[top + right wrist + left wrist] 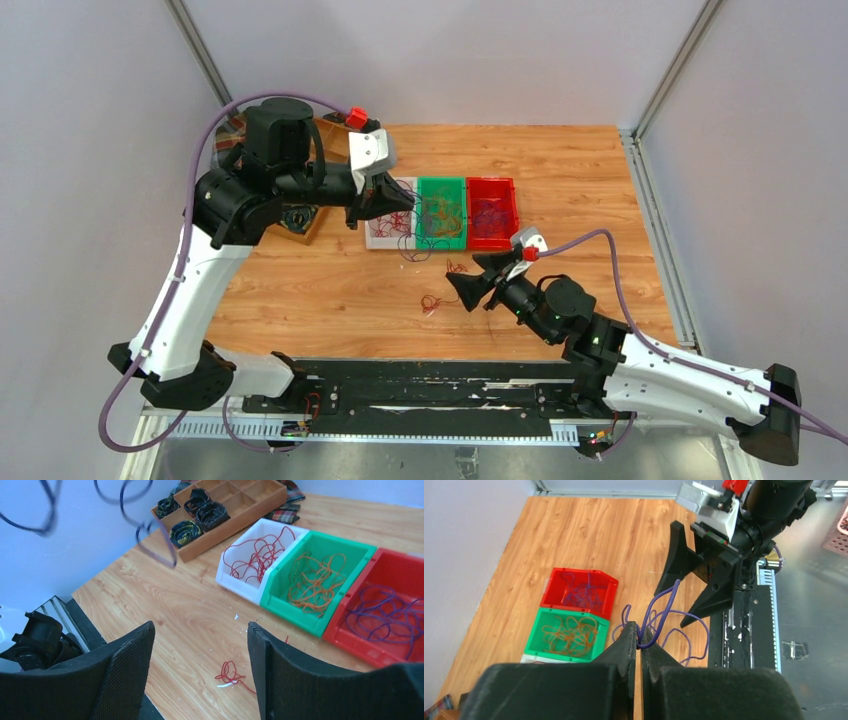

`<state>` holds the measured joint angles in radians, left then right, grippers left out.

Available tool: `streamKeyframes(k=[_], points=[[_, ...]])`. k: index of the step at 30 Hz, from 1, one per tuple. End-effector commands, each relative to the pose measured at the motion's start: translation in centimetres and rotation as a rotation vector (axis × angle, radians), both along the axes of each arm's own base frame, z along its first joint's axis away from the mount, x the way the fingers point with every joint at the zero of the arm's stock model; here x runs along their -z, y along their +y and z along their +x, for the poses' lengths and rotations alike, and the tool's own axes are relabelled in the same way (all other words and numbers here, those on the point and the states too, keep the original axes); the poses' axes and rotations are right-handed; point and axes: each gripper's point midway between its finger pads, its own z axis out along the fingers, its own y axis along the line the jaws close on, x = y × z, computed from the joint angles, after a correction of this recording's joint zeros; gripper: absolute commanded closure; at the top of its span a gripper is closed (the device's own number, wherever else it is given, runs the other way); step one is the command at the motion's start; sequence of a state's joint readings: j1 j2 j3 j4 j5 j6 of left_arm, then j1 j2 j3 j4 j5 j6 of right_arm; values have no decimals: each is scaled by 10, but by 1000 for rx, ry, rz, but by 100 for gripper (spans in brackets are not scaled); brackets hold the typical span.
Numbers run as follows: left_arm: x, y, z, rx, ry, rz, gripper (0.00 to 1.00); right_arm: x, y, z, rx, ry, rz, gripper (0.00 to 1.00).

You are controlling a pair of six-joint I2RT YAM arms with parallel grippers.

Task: Untangle the cables
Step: Untie the cable, then place the cable in the bin.

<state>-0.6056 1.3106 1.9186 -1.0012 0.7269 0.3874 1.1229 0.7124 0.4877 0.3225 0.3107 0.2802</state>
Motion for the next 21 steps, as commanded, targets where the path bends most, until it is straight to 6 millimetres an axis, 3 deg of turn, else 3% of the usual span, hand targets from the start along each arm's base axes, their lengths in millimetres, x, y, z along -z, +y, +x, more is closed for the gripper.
streamKeyframes(k=[1, 5, 11, 17, 21], points=[[-3, -3, -17, 72, 1, -25, 100, -26, 1, -1, -23, -80, -56, 32], [3, -9, -20, 96, 47, -23, 100, -55, 14, 7, -33, -135, -37, 32], [6, -14, -22, 117, 85, -23, 100, -64, 30, 26, -57, -104, -2, 35], [5, -16, -24, 135, 95, -30, 100, -60, 9, 57, 55, -72, 17, 62], [4, -17, -23, 140, 96, -33, 100, -48, -9, 68, 125, -55, -1, 72]])
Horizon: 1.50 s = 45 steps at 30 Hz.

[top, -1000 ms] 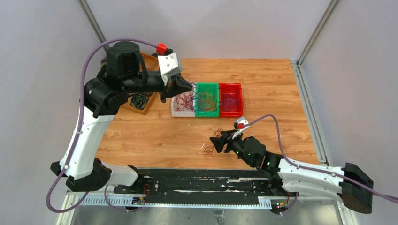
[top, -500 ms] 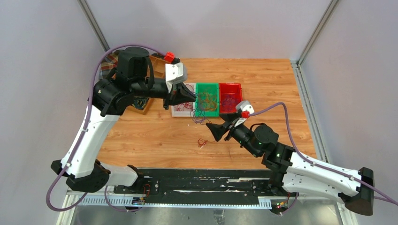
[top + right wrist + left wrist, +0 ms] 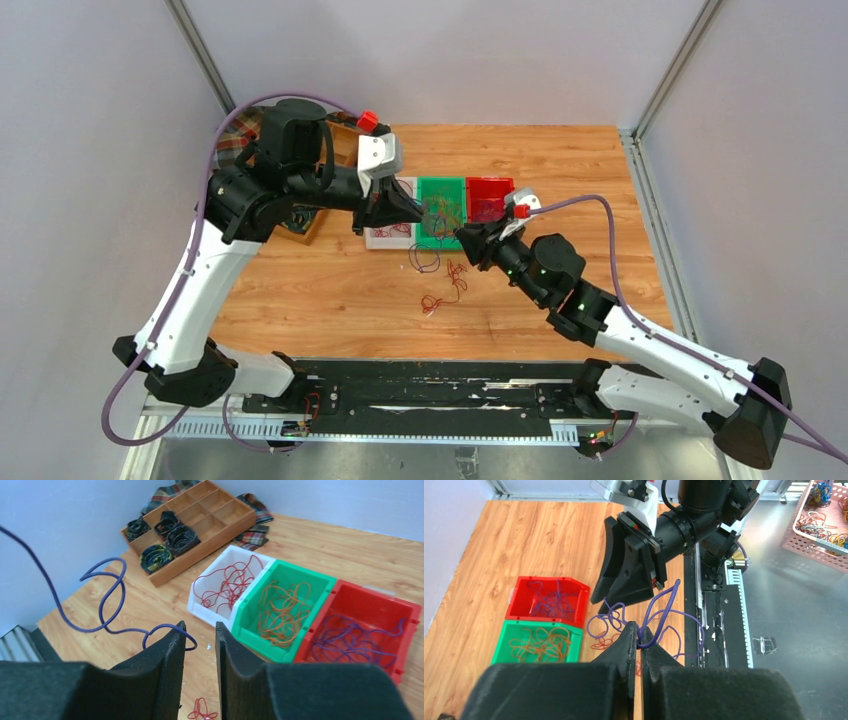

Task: Untangle the cables
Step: Place the cable in the bin.

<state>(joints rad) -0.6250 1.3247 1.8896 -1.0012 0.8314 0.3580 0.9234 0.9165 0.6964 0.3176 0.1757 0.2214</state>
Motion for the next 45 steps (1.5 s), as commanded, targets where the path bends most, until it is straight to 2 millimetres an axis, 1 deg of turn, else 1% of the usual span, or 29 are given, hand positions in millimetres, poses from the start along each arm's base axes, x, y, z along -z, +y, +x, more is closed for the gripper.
streamKeyframes(k=[1, 4, 6, 7, 8, 9, 10, 11, 12, 13, 15, 16, 17, 19, 20, 21, 23, 26, 29, 30, 32, 36, 39, 45], points=[[-7, -5, -5, 36, 8, -22, 100, -7, -23, 13, 97, -12, 39, 75], [-6, -8, -1, 42, 12, -21, 100, 7, -52, 27, 233, 18, 24, 83], [-3, -12, 5, 42, 10, -12, 100, 14, -74, 35, 332, 47, 37, 84], [-1, -15, 9, 39, 9, -5, 100, 16, -82, 37, 360, 56, 47, 83], [3, -18, 15, 32, 8, 7, 100, 16, -86, 39, 367, 59, 57, 79], [7, -23, 22, 23, 2, 21, 100, 17, -90, 39, 371, 61, 60, 69], [11, -28, 31, 5, -6, 40, 100, 16, -92, 40, 373, 66, 64, 59], [18, -35, 42, -16, -9, 64, 100, 17, -94, 40, 374, 71, 60, 52], [24, -41, 53, -33, -8, 84, 100, 18, -97, 41, 381, 79, 51, 48], [35, -51, 68, -48, 2, 112, 100, 21, -101, 41, 393, 92, 42, 46], [46, -64, 91, -80, 14, 139, 100, 29, -110, 40, 427, 113, 23, 38], [53, -70, 104, -101, 20, 156, 100, 33, -118, 40, 465, 124, 11, 34], [60, -76, 117, -120, 22, 170, 100, 41, -130, 40, 528, 144, -9, 31], [72, -87, 141, -156, 18, 195, 100, 56, -159, 36, 669, 197, -54, 30], [79, -92, 151, -170, 13, 206, 100, 61, -167, 34, 701, 206, -68, 30], [86, -97, 162, -181, 12, 219, 100, 64, -173, 31, 721, 209, -71, 30], [94, -107, 179, -202, 0, 228, 100, 69, -181, 26, 747, 217, -65, 30], [118, -118, 205, -244, -5, 255, 100, 70, -195, 20, 803, 224, -52, 29], [142, -125, 226, -289, -25, 271, 100, 70, -199, 17, 810, 226, -53, 29], [146, -128, 234, -306, -39, 261, 100, 70, -199, 17, 812, 226, -51, 29], [159, -134, 242, -321, -40, 254, 100, 69, -201, 16, 817, 225, -54, 29], [184, -143, 251, -337, -29, 248, 100, 68, -203, 16, 825, 222, -59, 30], [200, -152, 255, -336, -28, 254, 100, 70, -201, 17, 818, 229, -67, 30], [217, -173, 263, -334, -41, 231, 100, 71, -200, 17, 812, 230, -74, 31]])
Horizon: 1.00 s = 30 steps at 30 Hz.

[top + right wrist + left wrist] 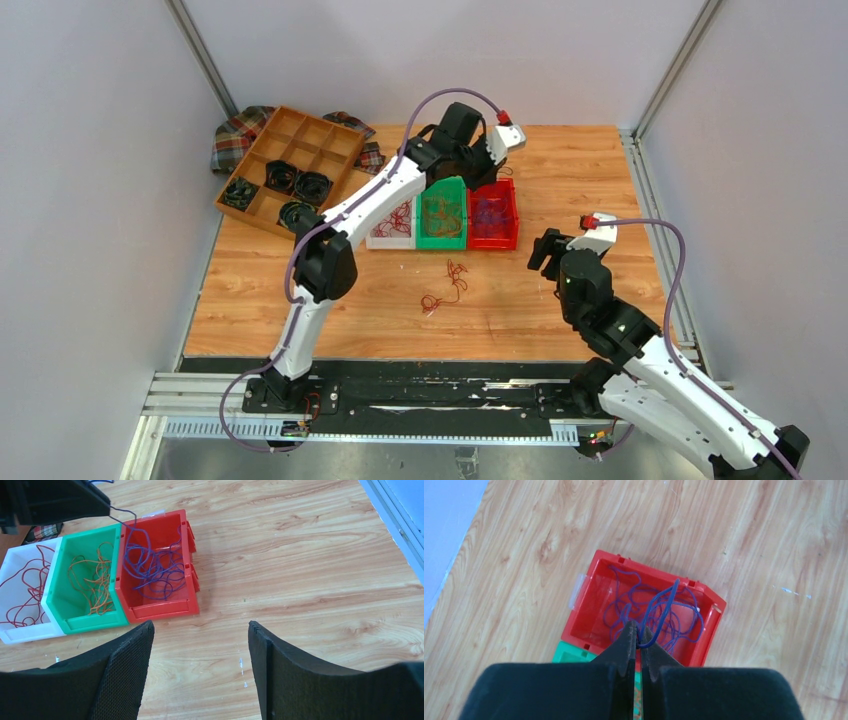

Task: Untangle the cables
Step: Place the cable in the bin.

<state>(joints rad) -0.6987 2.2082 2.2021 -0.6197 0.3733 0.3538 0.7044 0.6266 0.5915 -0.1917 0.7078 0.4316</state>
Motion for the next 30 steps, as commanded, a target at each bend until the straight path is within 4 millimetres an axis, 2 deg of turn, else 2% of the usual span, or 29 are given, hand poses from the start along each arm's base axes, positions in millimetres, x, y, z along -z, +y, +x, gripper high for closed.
streamKeyframes(k=[1, 5, 9, 14, 15, 16, 19, 22, 27, 30], points=[[0, -25, 12, -3, -64, -56, 100, -1, -9, 0, 43, -7, 4, 31], [21, -29, 19, -9, -74, -26, 100, -2, -12, -1, 50, -13, -5, 32], [50, -23, 25, -37, -77, 26, 100, -3, -13, -2, 50, -17, -3, 32], [74, -17, 23, -41, -55, 65, 100, -2, -11, -1, 42, -9, -10, 32], [77, -16, 23, -41, -50, 74, 97, -2, -11, 0, 42, -8, -11, 32], [81, -15, 21, -37, -41, 87, 91, -3, -11, 0, 43, -10, -9, 32], [78, -13, 16, -3, -23, 128, 65, -6, -11, 0, 40, -13, -12, 32], [67, -5, 7, 26, -5, 174, 50, -9, -12, 0, 39, -18, -16, 32], [35, 16, -15, 101, -35, 225, 32, -14, -12, 0, 33, -25, -13, 32], [22, 33, -34, 147, -26, 238, 30, -17, -10, 2, 26, -25, -10, 32]])
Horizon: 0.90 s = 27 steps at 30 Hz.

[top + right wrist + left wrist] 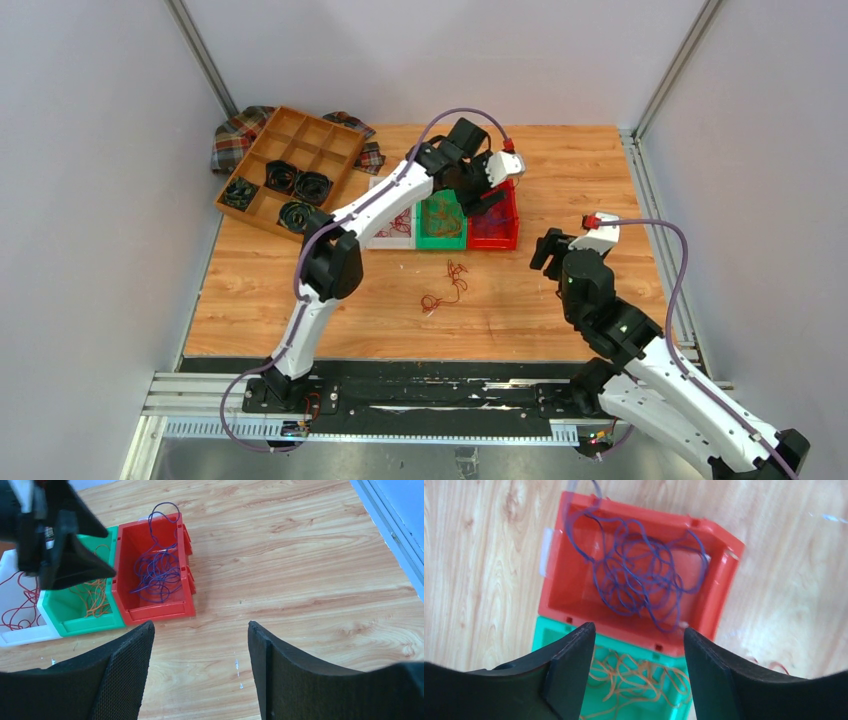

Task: Untangle the cables
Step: Place the cable in the bin, then pick up the cable at the center of the board.

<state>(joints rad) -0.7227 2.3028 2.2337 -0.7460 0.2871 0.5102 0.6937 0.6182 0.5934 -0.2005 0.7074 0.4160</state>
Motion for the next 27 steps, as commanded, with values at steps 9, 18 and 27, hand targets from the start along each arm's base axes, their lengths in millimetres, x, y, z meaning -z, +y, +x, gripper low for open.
streamKeyframes(k=[9, 18, 27], points=[[-45, 77, -105, 156, 173, 19, 17, -11, 13, 33, -20, 18, 2, 29], [20, 136, -195, 151, 399, 91, 24, 15, 47, 93, -108, 126, -3, 34], [65, 124, -188, 12, 408, -14, 30, 58, 48, 64, -125, 198, 65, 34]])
